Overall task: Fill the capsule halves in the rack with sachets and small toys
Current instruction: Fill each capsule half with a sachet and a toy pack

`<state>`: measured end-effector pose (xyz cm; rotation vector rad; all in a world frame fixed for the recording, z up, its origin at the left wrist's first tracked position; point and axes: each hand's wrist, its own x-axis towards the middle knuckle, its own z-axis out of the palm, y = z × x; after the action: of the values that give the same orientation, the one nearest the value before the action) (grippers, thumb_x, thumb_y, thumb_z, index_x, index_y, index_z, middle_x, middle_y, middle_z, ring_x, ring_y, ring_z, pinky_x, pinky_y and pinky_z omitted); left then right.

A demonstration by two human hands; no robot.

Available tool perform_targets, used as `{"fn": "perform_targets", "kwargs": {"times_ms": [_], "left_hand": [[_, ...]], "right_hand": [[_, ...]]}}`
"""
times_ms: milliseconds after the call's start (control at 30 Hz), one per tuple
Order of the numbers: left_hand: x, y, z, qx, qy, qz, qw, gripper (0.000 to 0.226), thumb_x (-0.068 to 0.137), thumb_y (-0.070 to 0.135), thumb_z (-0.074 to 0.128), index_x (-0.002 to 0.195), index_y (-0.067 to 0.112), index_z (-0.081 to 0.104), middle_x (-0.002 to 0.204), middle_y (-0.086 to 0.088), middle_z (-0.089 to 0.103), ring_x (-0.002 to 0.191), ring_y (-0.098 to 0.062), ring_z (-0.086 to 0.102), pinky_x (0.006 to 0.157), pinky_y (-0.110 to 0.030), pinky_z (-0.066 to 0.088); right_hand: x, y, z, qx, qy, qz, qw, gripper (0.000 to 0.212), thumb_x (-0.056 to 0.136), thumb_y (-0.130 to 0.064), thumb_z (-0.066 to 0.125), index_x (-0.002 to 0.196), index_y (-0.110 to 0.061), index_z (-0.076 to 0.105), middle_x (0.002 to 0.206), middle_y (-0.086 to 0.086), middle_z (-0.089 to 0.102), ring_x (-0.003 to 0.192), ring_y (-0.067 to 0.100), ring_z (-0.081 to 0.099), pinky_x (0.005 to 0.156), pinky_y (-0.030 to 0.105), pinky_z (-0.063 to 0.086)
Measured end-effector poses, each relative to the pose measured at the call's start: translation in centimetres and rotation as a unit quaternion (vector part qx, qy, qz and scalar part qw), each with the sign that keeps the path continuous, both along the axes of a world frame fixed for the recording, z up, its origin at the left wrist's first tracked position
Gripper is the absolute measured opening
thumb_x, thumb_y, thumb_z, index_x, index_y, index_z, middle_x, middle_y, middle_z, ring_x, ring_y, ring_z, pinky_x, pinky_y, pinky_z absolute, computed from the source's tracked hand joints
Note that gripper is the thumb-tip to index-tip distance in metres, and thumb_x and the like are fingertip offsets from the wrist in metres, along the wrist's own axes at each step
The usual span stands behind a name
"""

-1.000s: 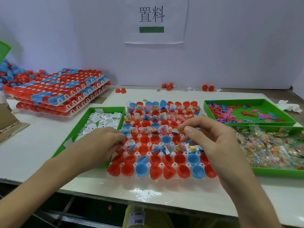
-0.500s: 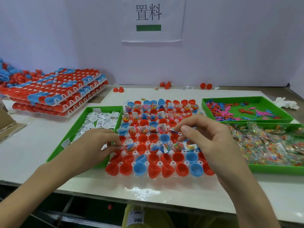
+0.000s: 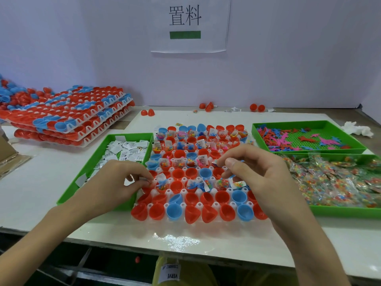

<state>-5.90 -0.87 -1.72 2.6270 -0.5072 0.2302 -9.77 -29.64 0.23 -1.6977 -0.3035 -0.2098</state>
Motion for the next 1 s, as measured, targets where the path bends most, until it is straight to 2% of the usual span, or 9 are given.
{"fn": "perform_targets", "kwargs": {"times_ms": [100, 233, 567, 733, 900, 1000], "left_hand": [[-0.03, 0.15, 0.1, -0.061, 0.003, 0.003, 0.998, 0.02, 0.08, 0.008, 0.079, 0.083, 0.028, 0.079, 0.077, 0.022, 0.073, 0.079, -0.001, 0.066, 0.07, -0.017, 0.051], [0.12, 0.57, 0.21, -0.091, -0.006, 0.012, 0.996, 0.023, 0.082, 0.005, 0.078, 0.084, 0.028, 0.077, 0.081, 0.02, 0.074, 0.081, -0.003, 0.068, 0.07, -0.012, 0.051], [0.0, 0.32, 0.16, -0.037, -0.006, -0.011, 0.999, 0.026, 0.081, 0.004, 0.077, 0.081, 0.03, 0.073, 0.081, 0.021, 0.071, 0.086, -0.002, 0.066, 0.075, -0.018, 0.051], [0.03, 0.17, -0.18, 0.008, -0.007, -0.034, 0.999, 0.027, 0.081, 0.003, 0.075, 0.081, 0.03, 0.071, 0.078, 0.02, 0.07, 0.089, -0.001, 0.062, 0.075, -0.011, 0.046], [0.08, 0.12, -0.23, 0.007, -0.014, -0.029, 0.999, 0.032, 0.08, 0.005, 0.073, 0.079, 0.036, 0.067, 0.078, 0.016, 0.07, 0.085, -0.004, 0.065, 0.076, -0.016, 0.049], [0.01, -0.06, 0.08, 0.008, -0.025, -0.026, 0.999, 0.038, 0.079, 0.005, 0.073, 0.077, 0.042, 0.062, 0.077, 0.02, 0.069, 0.085, -0.003, 0.064, 0.073, -0.015, 0.048]], "right_hand": [[0.02, -0.11, 0.04, 0.001, -0.001, 0.0, 1.0, 0.022, 0.094, -0.009, 0.062, 0.083, -0.025, 0.073, 0.084, -0.013, 0.074, 0.075, 0.002, 0.068, 0.068, 0.01, 0.05], [0.03, -0.01, -0.01, -0.002, -0.004, 0.003, 1.0, 0.024, 0.094, -0.009, 0.062, 0.081, -0.026, 0.073, 0.084, -0.013, 0.074, 0.074, 0.002, 0.068, 0.069, 0.01, 0.05], [0.06, 0.04, -0.07, -0.014, -0.002, 0.01, 1.0, 0.024, 0.094, -0.011, 0.062, 0.081, -0.028, 0.073, 0.084, -0.011, 0.074, 0.076, 0.006, 0.069, 0.069, 0.011, 0.051], [0.16, 0.14, -0.18, -0.019, -0.001, 0.011, 1.0, 0.023, 0.094, -0.012, 0.062, 0.081, -0.028, 0.072, 0.084, -0.012, 0.074, 0.075, 0.005, 0.069, 0.069, 0.01, 0.051], [0.21, 0.08, -0.24, -0.019, 0.002, 0.014, 1.0, 0.023, 0.094, -0.011, 0.062, 0.082, -0.027, 0.073, 0.083, -0.011, 0.074, 0.075, 0.006, 0.069, 0.071, 0.012, 0.052], [0.27, 0.02, -0.26, -0.019, 0.004, 0.014, 1.0, 0.022, 0.094, -0.011, 0.062, 0.082, -0.026, 0.073, 0.083, -0.01, 0.074, 0.075, 0.007, 0.069, 0.072, 0.013, 0.052]]}}
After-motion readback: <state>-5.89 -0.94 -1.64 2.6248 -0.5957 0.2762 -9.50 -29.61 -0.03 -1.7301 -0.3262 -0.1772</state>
